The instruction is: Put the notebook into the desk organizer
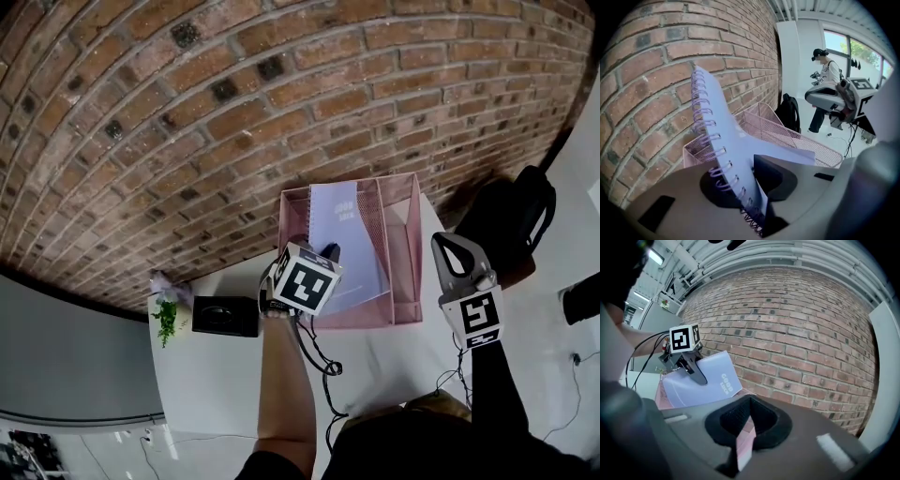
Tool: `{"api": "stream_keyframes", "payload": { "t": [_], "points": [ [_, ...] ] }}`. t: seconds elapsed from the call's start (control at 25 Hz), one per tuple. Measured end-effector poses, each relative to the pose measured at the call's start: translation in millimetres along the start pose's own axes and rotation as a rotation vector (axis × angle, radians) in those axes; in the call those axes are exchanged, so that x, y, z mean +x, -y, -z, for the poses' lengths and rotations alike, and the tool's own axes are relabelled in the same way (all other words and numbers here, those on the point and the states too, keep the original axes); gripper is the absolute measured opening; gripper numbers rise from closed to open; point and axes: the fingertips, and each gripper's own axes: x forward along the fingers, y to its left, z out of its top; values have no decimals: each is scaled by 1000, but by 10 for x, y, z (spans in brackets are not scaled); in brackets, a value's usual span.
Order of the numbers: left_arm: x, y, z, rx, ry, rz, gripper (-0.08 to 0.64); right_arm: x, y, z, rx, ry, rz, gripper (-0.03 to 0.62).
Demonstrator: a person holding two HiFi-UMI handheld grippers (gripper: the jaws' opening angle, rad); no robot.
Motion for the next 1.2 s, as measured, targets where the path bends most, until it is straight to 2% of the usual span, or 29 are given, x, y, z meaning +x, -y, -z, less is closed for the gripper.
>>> {"api": "stream_keyframes", "payload": {
  "t": [0.12,0.24,0.36,0.44,0.56,0.88,1.2],
  "points": [
    [-13,-10,-15,13,-6,57,91,8,33,4,-14,7,2,0],
    [-38,-12,-12,-13,-15,133,86,2,27,46,-8,-9,1,0],
    [-88,15,7,-35,-32,219,81,-14,52,37,-42,2,-4,0],
    [-145,4,59,-20,-64,258,81,-10,77,31,-51,6,-4,0],
    [-172,72,197,45,-144,310,74,-6,94,40,-42,-3,-2,0],
    [41,63,231,120,-180,203,115,54,14,64,-30,-21,-16,0],
    [116,70,229,143,-164,103,211,46,3,10,-60,-4,-22,0]
  ]
}}
